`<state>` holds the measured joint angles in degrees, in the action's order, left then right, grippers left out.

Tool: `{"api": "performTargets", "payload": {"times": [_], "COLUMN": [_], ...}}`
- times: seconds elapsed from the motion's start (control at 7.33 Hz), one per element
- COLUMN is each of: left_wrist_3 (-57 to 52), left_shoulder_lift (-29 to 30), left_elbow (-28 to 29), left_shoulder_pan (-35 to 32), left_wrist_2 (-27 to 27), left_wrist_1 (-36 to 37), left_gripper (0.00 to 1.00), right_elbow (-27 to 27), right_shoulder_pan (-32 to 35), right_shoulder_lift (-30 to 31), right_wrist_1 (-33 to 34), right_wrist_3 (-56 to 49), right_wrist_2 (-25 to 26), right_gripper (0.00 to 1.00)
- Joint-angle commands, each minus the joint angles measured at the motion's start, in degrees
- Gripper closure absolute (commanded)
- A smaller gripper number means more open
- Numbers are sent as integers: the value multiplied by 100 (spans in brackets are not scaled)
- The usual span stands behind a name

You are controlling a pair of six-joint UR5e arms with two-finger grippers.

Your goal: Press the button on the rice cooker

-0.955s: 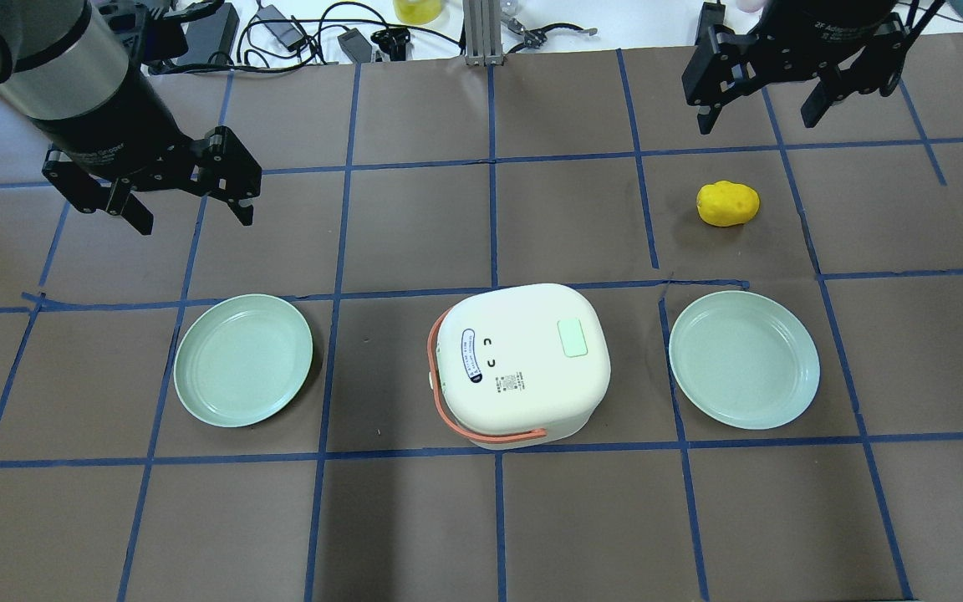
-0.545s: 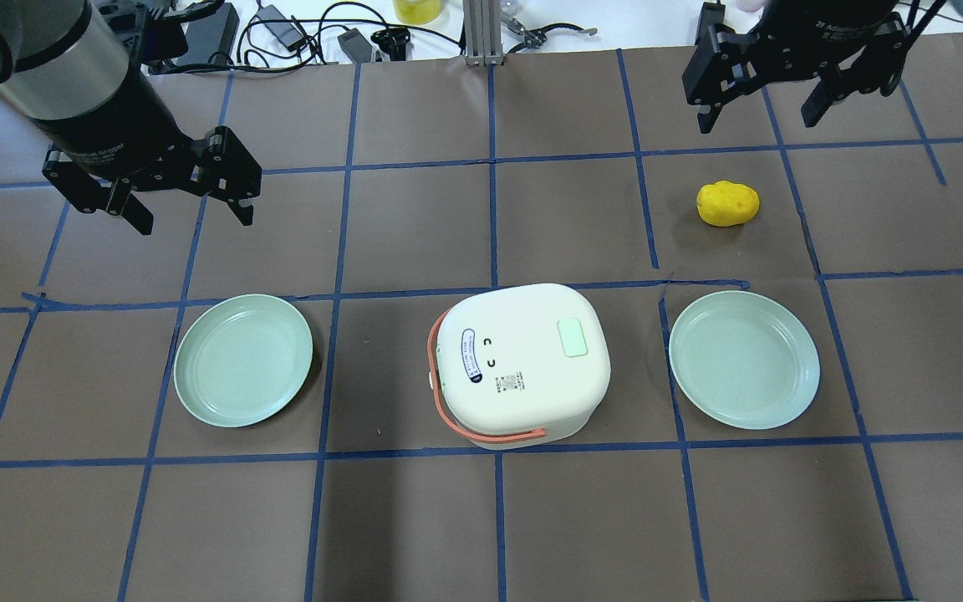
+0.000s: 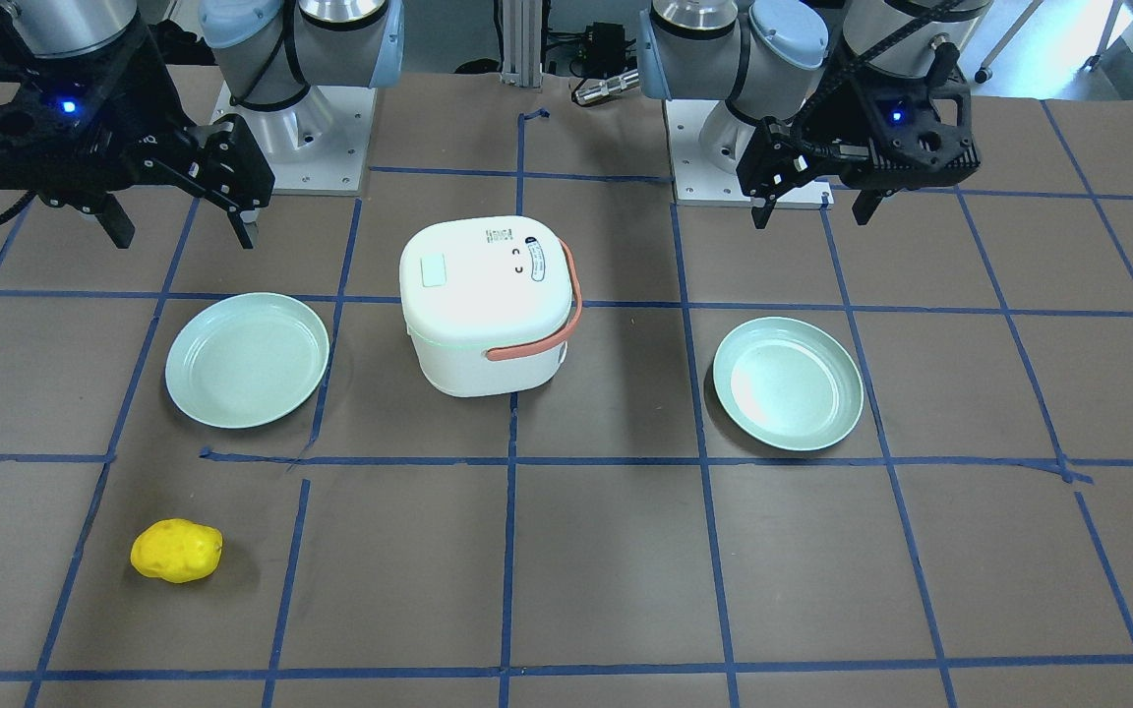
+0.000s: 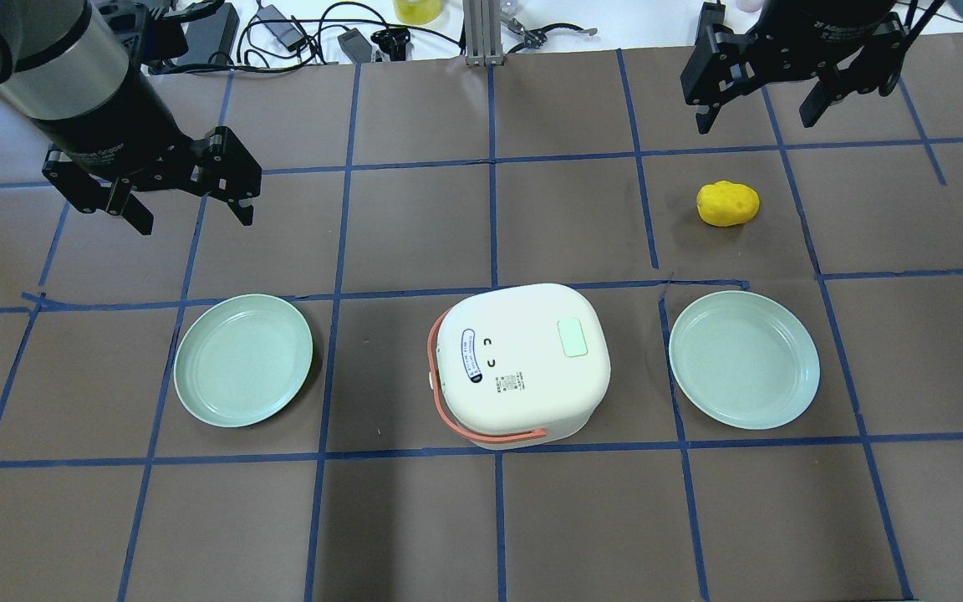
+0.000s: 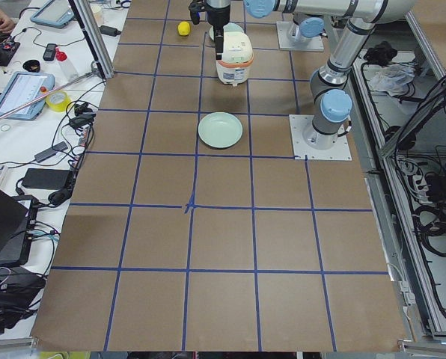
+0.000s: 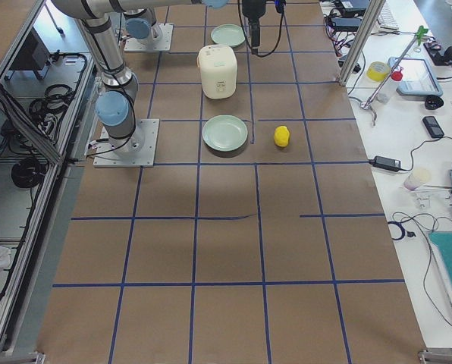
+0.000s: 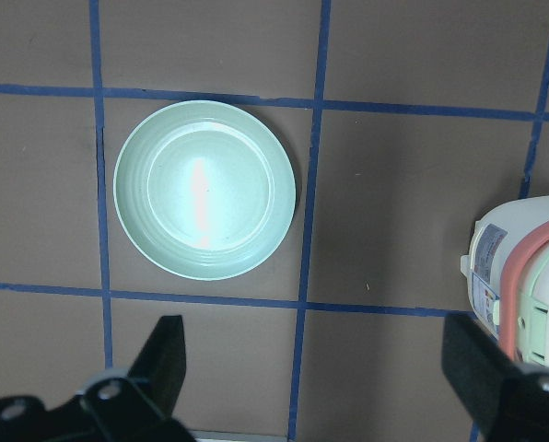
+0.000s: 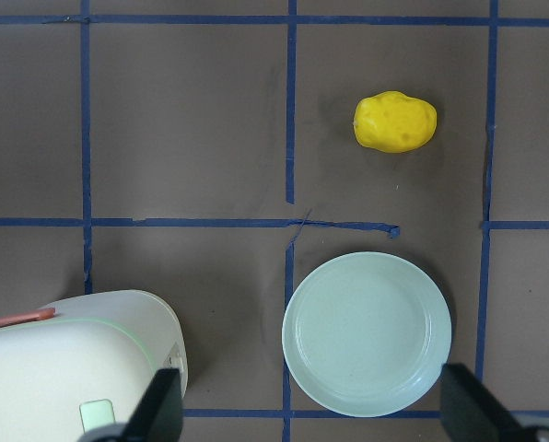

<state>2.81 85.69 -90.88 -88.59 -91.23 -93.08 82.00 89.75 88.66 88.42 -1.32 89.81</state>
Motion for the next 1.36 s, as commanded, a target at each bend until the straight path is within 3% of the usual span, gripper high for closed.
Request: {"api": "performTargets", "payload": {"times": [0.0,0.27,0.41,0.55,0.82,1.23], "left_wrist_3": [0,0,0,8,0,8], "left_shoulder_lift": [0,0,0,0,0,0], "left_elbow": [0,0,0,0,0,0], "left_shoulder_pan": [0,0,0,0,0,0], "left_wrist_2": [0,0,0,0,0,0], "left_wrist_1": [0,0,0,0,0,0], "left_gripper": [0,0,0,0,0,0], "right_elbow": [9,9,17,17,532,1376], "right_shoulder_pan": [8,16,25,217,936,1543], "right_shoulder_lift": [3,3,3,11,2,-67], "right_wrist_1": [-9,-53,-96,-393,-318,156], "right_wrist_3": [9,18,70,566,1359,1626], "right_wrist_2": [1,1,-60,-199,-236,-367], "right_gripper": [1,2,40,86,99,100]}}
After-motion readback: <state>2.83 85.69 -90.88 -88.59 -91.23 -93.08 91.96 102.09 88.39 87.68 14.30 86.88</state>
